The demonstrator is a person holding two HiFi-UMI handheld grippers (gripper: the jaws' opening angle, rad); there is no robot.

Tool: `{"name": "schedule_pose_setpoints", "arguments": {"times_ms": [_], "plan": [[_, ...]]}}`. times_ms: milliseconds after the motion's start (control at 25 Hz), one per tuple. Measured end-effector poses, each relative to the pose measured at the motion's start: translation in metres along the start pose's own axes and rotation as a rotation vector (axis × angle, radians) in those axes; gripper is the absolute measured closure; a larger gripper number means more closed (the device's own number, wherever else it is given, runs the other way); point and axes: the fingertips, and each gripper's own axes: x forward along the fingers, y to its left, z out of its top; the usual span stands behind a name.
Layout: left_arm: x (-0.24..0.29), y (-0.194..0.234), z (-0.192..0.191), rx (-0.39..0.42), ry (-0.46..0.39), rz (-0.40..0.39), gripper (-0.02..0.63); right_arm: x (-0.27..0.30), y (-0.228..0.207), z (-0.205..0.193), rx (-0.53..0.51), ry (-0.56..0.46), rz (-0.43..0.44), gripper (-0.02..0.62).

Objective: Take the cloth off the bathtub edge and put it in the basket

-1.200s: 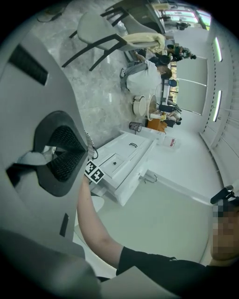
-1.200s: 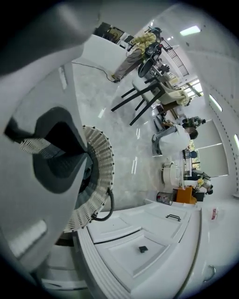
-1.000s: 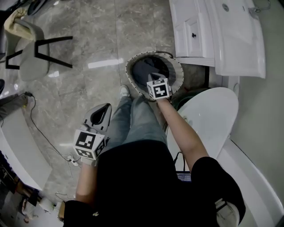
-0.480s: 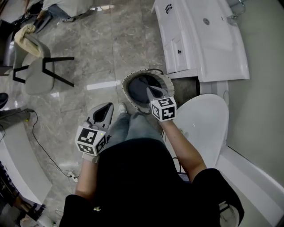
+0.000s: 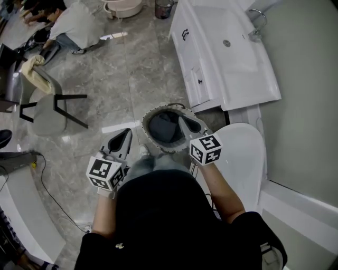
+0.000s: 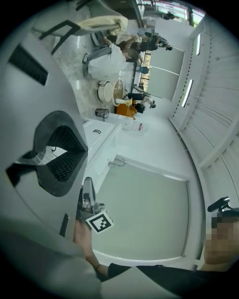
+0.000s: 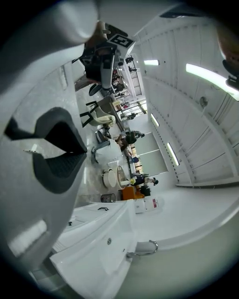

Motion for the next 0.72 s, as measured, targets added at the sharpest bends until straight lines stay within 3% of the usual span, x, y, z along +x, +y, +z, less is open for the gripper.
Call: {"name": "schedule_pose_setpoints", "arguments": {"times_ms": [320, 720], "plan": [[-0.003, -0.011, 0.066, 0.069, -0.108, -0.034, 0.594, -0.047, 0.006, 0.083, -0.065, -0.182, -0.003, 0.598], [-0.02, -0.028, 0.108, 0.146, -0.204, -0.041, 0.594, -0.08, 0.016, 0.122, -0.119, -0.272, 0.016, 0.598]]}}
